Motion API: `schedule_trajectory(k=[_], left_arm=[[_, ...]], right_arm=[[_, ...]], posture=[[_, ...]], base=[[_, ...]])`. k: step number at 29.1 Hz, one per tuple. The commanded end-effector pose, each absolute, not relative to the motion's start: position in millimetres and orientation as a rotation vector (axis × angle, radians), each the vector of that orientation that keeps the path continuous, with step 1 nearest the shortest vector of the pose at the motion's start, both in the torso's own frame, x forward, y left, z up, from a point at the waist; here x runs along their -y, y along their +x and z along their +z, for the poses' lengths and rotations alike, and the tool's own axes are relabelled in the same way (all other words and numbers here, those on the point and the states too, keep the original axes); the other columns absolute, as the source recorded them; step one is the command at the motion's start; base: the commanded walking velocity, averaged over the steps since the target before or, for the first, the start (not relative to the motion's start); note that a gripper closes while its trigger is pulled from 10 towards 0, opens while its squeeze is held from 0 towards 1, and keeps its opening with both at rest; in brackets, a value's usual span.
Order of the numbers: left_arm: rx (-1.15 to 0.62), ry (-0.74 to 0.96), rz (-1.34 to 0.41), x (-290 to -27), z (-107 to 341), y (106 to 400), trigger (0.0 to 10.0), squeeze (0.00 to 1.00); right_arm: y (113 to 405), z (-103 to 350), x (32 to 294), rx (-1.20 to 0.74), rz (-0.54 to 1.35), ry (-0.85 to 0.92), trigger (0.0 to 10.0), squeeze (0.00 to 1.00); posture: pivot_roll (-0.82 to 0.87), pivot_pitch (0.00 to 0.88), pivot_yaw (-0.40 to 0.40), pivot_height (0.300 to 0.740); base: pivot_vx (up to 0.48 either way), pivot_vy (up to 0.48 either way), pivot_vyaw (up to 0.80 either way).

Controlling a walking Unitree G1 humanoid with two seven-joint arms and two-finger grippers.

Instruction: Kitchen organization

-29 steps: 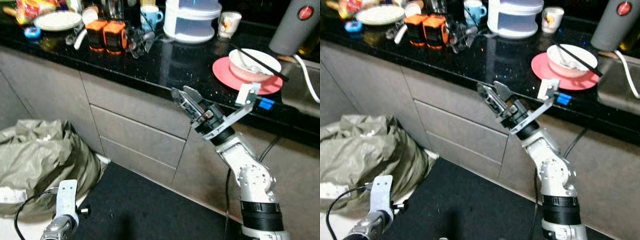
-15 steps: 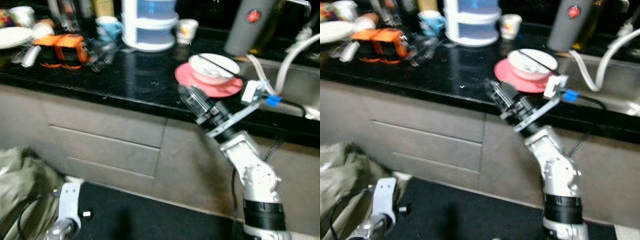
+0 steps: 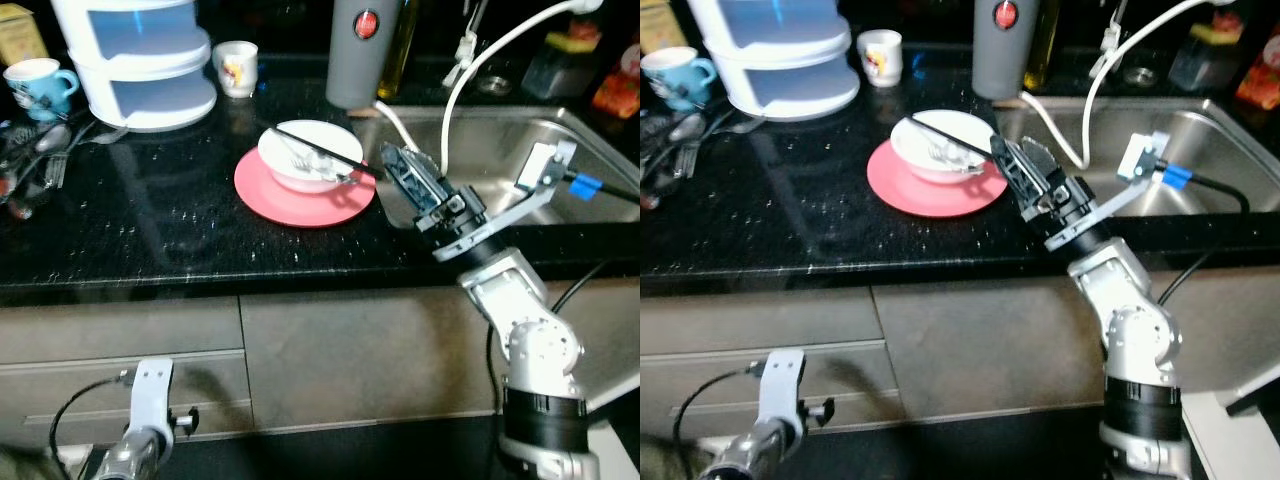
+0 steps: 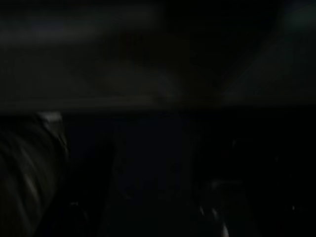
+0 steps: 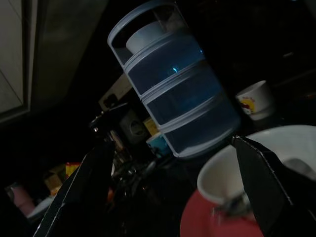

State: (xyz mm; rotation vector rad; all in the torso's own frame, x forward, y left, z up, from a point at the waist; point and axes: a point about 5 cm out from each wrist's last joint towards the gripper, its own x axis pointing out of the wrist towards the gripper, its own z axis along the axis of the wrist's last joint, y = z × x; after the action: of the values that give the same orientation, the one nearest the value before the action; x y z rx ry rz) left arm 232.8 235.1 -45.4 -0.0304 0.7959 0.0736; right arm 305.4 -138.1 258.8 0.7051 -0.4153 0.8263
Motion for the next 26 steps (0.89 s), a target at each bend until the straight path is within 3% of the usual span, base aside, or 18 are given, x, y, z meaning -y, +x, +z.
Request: schedule_trajectory(k=[1,5,14,18,26], left_arm=[[-0.829,-0.014,0.061,-235.0,-49.9,226.4,10.0,0.0],[-0.831,-0.014,0.06,-235.1,-49.9,226.4,10.0,0.0],[-0.861,-0.032,0.026,-233.9,-51.4,224.7,10.0,0.0],[-0.881,-0.046,0.001,-232.7,-52.5,223.4,10.0,0.0],[-0.966,-0.068,-0.026,-231.2,-56.5,218.1,10.0,0.0]], right_arm=[[304.0,265.3,142.8,0.456,0.819,0.698,10.0,0.0],[304.2,268.8,141.5,0.47,0.827,0.697,10.0,0.0],[302.9,281.0,136.1,0.504,0.857,0.626,10.0,0.0],[306.4,276.4,126.4,0.461,0.84,0.478,10.0,0.0],[315.9,282.7,115.8,0.463,0.796,0.367,10.0,0.0]], posture=[[0.04,0.072,-0.011,0.74],[0.04,0.073,-0.009,0.74],[0.04,0.078,0.001,0.74],[0.04,0.082,0.003,0.74],[0.04,0.09,0.003,0.74]], base=[[0.375,0.0,0.0],[0.36,0.0,0.0],[0.0,0.0,0.0],[0.0,0.0,0.0],[0.0,0.0,0.0]])
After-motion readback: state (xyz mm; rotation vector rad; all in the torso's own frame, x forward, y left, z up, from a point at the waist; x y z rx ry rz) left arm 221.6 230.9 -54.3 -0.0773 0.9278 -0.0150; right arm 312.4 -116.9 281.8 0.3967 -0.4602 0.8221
